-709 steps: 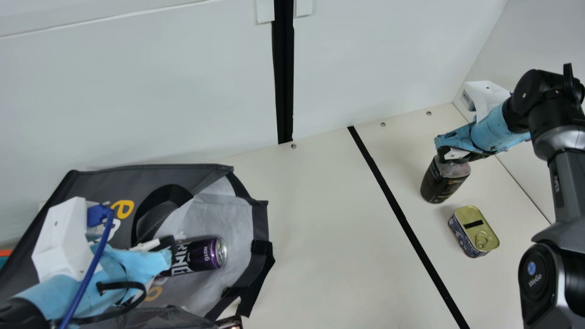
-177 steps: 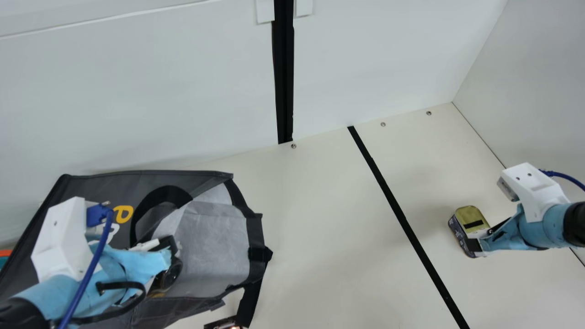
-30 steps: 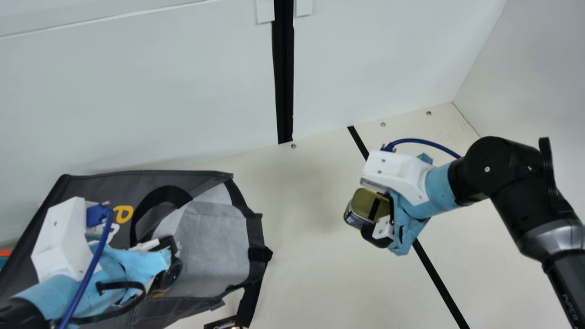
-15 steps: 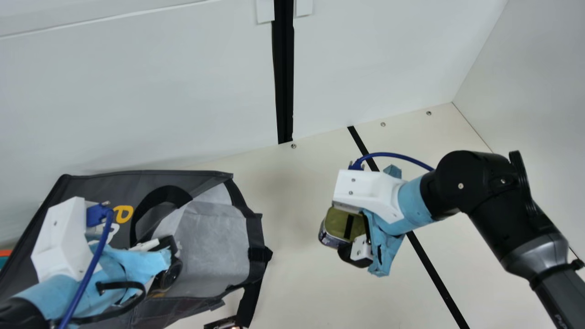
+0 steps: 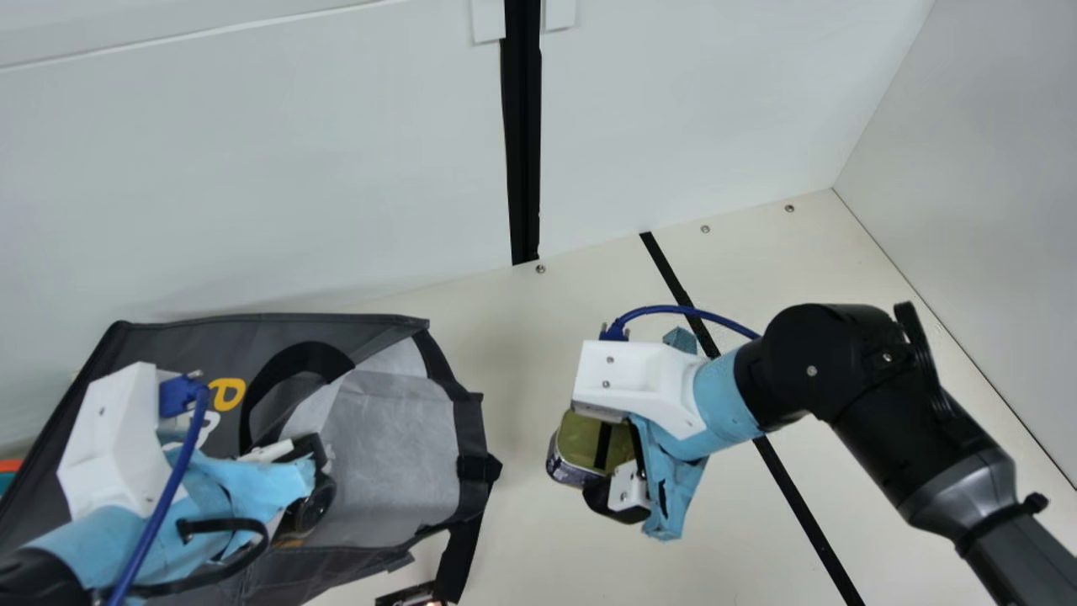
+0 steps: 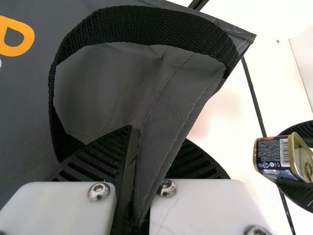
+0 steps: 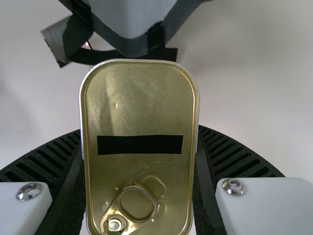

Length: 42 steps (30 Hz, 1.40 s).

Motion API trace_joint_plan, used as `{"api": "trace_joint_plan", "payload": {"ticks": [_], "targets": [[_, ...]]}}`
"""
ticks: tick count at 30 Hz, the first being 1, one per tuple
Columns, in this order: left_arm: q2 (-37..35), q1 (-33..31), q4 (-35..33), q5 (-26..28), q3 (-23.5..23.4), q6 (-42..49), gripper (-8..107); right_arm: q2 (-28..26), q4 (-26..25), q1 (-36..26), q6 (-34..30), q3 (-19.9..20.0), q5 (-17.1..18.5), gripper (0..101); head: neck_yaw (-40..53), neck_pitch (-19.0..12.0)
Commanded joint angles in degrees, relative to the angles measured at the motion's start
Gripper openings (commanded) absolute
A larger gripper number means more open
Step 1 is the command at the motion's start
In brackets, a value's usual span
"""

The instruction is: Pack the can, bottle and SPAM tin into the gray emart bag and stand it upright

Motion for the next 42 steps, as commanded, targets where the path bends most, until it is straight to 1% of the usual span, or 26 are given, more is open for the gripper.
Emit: {"api": "trace_joint_plan", "payload": {"ticks": [1,5,15,20,26,30,34,42], "targets": [[0.00,0.00,0.00,0.00,0.00,0.00,-8,0.14,1.55,0.15,0.33,0.43,-0.58,0,-0.05,-1.30],[0.00,0.00,0.00,0.00,0.00,0.00,-8,0.30,5.14,0.59,0.27,1.68,-2.23,0,-0.05,-1.30],[0.00,0.00,0.00,0.00,0.00,0.00,-8,0.59,14.09,2.21,-2.40,5.44,-7.52,0,-0.05,-1.30],[0.00,0.00,0.00,0.00,0.00,0.00,-8,1.20,17.33,3.86,-3.62,7.14,-10.64,0,-0.05,-1.30],[0.00,0.00,0.00,0.00,0.00,0.00,-8,3.13,20.63,6.46,-4.29,8.11,-14.47,0,-0.05,-1.30],[0.00,0.00,0.00,0.00,0.00,0.00,-8,5.30,22.76,8.25,-4.58,7.84,-17.09,0,-0.05,-1.30],[0.00,0.00,0.00,0.00,0.00,0.00,-8,7.88,24.75,10.00,-4.80,6.76,-19.45,0,-0.05,-1.30],[0.00,0.00,0.00,0.00,0.00,0.00,-8,13.35,27.83,13.41,-4.65,3.17,-23.31,0,-0.05,-1.30]]}}
